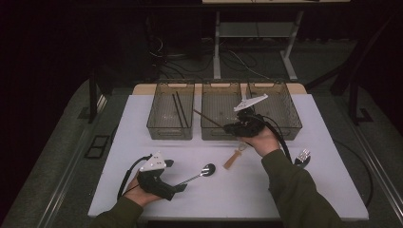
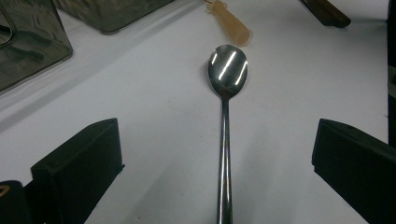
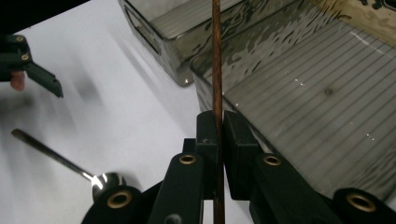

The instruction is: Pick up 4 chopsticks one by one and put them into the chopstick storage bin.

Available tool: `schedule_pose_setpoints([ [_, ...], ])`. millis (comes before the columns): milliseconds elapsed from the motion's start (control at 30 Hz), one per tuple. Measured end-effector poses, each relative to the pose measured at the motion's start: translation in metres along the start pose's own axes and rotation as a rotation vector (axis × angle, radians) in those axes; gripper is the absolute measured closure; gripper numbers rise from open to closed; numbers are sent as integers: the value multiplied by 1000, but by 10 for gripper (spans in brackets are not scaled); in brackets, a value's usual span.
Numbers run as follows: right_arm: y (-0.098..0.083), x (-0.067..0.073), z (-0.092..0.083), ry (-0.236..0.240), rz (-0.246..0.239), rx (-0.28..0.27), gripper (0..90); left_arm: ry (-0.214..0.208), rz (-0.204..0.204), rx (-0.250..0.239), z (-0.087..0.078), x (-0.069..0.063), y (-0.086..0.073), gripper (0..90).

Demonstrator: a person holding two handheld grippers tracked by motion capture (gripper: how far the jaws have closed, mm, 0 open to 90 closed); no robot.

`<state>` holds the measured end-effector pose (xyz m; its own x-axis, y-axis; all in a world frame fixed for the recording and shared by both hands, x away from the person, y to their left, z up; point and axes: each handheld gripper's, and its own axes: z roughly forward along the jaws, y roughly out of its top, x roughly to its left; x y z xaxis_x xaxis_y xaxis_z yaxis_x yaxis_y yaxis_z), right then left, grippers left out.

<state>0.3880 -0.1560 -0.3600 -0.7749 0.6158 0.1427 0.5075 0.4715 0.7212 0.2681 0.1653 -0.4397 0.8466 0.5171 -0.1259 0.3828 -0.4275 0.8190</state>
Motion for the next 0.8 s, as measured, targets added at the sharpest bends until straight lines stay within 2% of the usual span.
schedule_pose_setpoints([
  [200,12,-2,11,-19,0,17,848,-2,1,2,1,-1,0,6],
  [400,23,-4,18,-33,28,14,849,-6,5,0,2,-1,1,6],
  [733,53,-2,34,-45,34,6,848,-15,14,3,4,-1,2,7],
  [800,60,-1,39,-51,34,9,848,-17,27,5,4,0,3,8],
])
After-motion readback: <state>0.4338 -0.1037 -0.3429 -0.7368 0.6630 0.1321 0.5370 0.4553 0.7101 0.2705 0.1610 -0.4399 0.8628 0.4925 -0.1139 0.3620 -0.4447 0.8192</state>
